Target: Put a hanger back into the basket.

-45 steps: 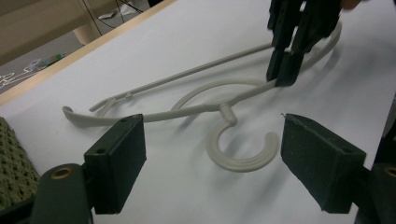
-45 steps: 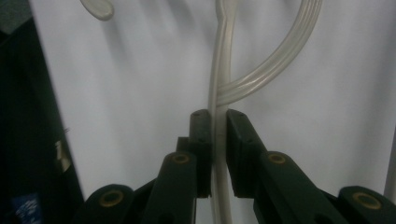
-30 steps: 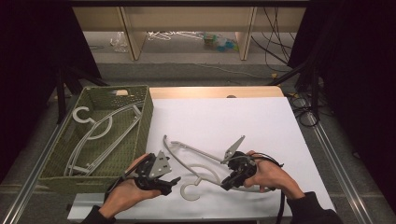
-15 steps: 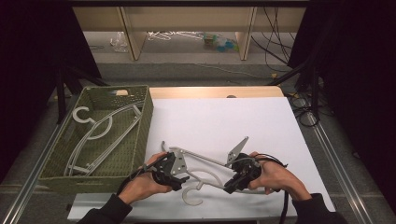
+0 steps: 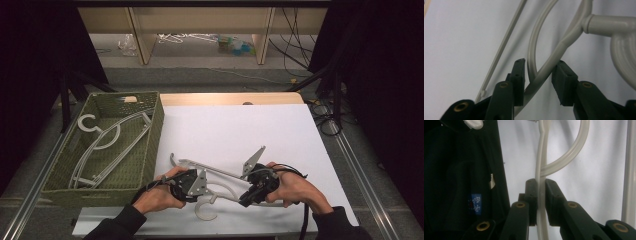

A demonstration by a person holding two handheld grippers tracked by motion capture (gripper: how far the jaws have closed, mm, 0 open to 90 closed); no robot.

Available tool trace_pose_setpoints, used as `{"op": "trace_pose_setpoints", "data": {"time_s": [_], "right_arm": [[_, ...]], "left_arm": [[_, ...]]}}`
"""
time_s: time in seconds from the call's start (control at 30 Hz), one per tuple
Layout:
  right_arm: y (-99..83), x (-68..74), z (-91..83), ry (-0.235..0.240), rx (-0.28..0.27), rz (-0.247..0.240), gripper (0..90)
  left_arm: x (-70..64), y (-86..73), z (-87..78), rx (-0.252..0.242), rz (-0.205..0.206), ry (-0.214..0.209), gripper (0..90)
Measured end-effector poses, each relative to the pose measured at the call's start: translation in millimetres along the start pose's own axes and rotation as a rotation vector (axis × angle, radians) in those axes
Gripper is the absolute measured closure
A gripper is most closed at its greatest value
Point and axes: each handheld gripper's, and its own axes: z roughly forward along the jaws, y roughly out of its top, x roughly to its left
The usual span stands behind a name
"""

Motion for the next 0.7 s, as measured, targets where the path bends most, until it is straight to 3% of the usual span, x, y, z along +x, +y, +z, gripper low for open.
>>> {"op": "trace_pose_setpoints", "data": {"time_s": [0.03, 0.17, 0.3, 0.4, 0.5, 0.6, 0.63, 0.67, 0.7], "right_arm": [[0.0, 0.0, 0.0, 0.000, 0.000, 0.000, 81.5], [-0.3, -0.3, -2.5, -0.015, -0.012, -0.012, 80.9], [0.1, -4.8, -7.7, -0.099, -0.043, -0.009, 71.6], [0.4, -7.7, -18.1, -0.198, -0.079, 0.034, 64.1], [0.5, -7.0, -22.7, -0.212, -0.096, 0.045, 62.3], [0.6, -8.1, -30.6, -0.276, -0.141, 0.066, 55.3], [0.6, -8.4, -32.5, -0.294, -0.156, 0.062, 53.3], [0.6, -8.4, -32.5, -0.294, -0.156, 0.062, 53.3], [1.0, -7.3, -37.3, -0.323, -0.186, 0.096, 46.9]], "left_arm": [[0.2, 0.0, -0.3, 0.004, 0.023, -0.001, 64.1], [0.9, 0.0, -2.0, 0.004, 0.025, -0.016, 66.6], [2.6, 3.5, -4.7, -0.002, 0.018, -0.009, 69.7], [4.4, 6.6, -4.1, 0.000, 0.001, 0.002, 72.8], [8.1, 10.8, -4.4, 0.006, 0.006, 0.008, 73.2], [11.8, 14.9, -5.3, 0.024, -0.049, 0.028, 74.6], [13.9, 16.8, -5.0, 0.020, -0.104, 0.054, 75.3], [13.9, 16.8, -5.0, 0.020, -0.104, 0.054, 75.9], [19.4, 18.6, -5.2, 0.016, -0.174, 0.081, 76.6]]}}
